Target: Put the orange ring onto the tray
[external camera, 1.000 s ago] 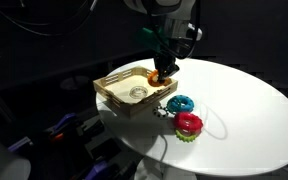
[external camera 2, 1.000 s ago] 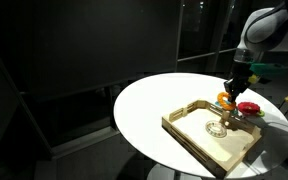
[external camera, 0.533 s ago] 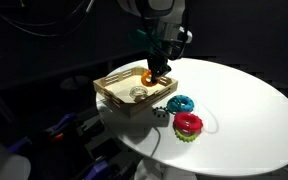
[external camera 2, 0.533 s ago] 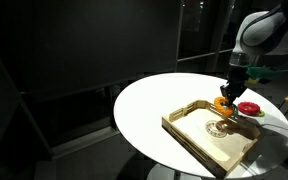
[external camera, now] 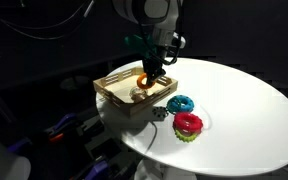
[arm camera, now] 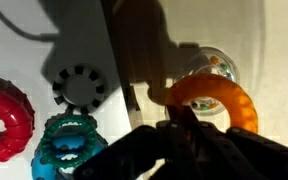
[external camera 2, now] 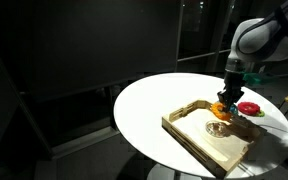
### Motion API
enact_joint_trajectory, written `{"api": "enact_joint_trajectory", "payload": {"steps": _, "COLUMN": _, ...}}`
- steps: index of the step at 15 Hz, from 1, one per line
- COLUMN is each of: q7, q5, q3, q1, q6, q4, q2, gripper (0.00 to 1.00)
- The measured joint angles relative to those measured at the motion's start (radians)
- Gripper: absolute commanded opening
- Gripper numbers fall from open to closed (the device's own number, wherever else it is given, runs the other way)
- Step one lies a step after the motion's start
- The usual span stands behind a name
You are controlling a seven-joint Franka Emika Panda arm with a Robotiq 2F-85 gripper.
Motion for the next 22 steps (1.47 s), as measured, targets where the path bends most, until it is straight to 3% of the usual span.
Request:
{"api": "enact_joint_trajectory", "payload": {"steps": 8, "q7": 0.004, "q5": 0.0, "q3": 0.015, "q1": 0.031, "q6": 0.037, "q4": 0.0, "q2": 0.063, "gripper": 0.05}}
{"api": "enact_joint_trajectory", "payload": {"steps": 9, "q7": 0.004, "q5": 0.0, "q3": 0.016, "q1": 0.032, "q6": 0.04, "q4": 0.0, "q2": 0.068, "gripper": 0.1}}
{"api": "enact_joint_trajectory", "payload": {"steps": 10, "q7": 0.004, "q5": 0.0, "q3": 0.016, "q1": 0.032, "q6": 0.04, "q4": 0.001, "q2": 0.069, "gripper": 0.35}}
{"api": "enact_joint_trajectory", "payload": {"steps": 11, "q7": 0.004, "q5": 0.0, "q3": 0.016, "q1": 0.032, "q6": 0.04, "q4": 0.001, "q2": 0.069, "gripper": 0.35}}
{"api": "enact_joint_trajectory", "payload": {"steps": 13, "q7": 0.004, "q5": 0.0, "q3": 0.016, "q1": 0.032, "q6": 0.04, "q4": 0.002, "q2": 0.069, "gripper": 0.47}}
{"api": "enact_joint_trajectory", "payload": {"steps": 19, "q7": 0.005, "q5": 0.0, "q3": 0.011, "q1": 0.028, "q6": 0.04, "q4": 0.002, "q2": 0.074, "gripper": 0.95}}
{"api": "enact_joint_trajectory", "payload": {"steps": 20, "q7": 0.005, "q5": 0.0, "q3": 0.008, "q1": 0.026, "q6": 0.04, "q4": 0.002, "q2": 0.073, "gripper": 1.0}}
{"api": "enact_joint_trajectory", "payload": {"steps": 22, "q7": 0.005, "q5": 0.0, "q3": -0.003, "q1": 0.025, "q6": 0.04, "q4": 0.002, "q2": 0.068, "gripper": 1.0}}
